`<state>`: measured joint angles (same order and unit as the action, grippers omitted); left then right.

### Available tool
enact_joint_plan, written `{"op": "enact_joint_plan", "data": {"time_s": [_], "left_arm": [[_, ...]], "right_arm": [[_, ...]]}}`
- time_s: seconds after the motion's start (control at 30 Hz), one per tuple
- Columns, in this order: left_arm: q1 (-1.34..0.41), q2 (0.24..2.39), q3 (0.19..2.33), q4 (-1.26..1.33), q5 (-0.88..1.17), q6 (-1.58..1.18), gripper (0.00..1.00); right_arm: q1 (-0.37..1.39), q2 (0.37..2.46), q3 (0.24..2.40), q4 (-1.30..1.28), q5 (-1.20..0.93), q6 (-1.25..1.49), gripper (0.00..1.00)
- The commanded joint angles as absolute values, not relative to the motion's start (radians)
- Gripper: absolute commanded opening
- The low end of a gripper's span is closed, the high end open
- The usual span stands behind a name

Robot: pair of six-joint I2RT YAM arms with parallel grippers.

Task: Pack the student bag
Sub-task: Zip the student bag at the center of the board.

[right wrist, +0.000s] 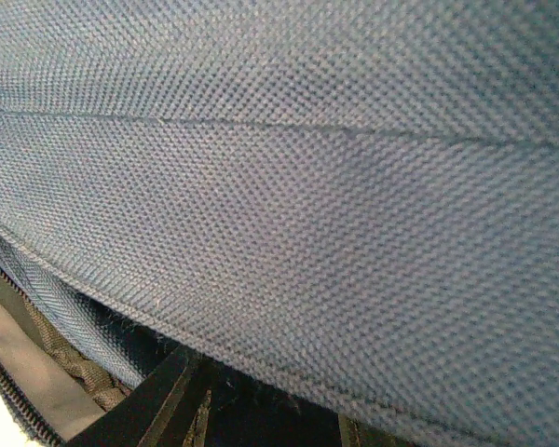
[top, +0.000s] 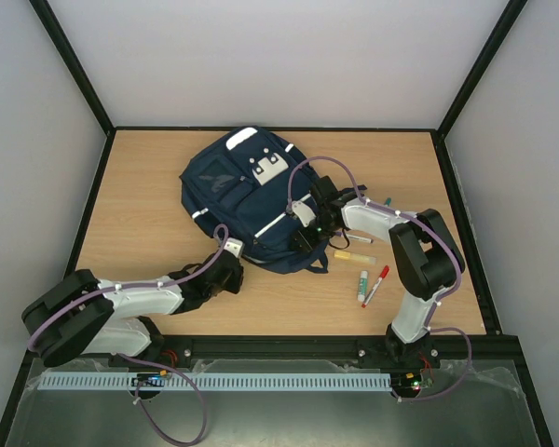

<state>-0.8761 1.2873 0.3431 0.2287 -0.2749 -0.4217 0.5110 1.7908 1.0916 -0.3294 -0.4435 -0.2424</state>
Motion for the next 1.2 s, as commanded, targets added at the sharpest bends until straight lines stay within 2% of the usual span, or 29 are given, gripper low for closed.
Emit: {"op": "enact_joint_plan", "data": {"time_s": [0.0, 0.17, 0.8, 1.17], "left_arm": [[-0.881, 1.284, 0.356, 0.21, -0.139, -0.429, 0.02], [-0.909, 1.316, 0.375, 0.212, -0.029, -0.443, 0.02], [-1.072, 1.556, 0.597, 0.286, -0.016, -0.396, 0.02], [-1.085, 1.586, 0.672, 0.302, -0.004, -0.358, 0.02]], "right_arm": [[0.523, 1.851, 1.087, -0.38, -0.408, -0.242, 0.36], [0.522, 1.852, 1.088, -0.379, -0.401, -0.24, 0.36], [0.523, 1.849, 1.087, -0.383, -0.396, -0.235, 0.36], [0.521, 1.814, 1.084, -0.385, -0.405, -0.237, 0.36]]}}
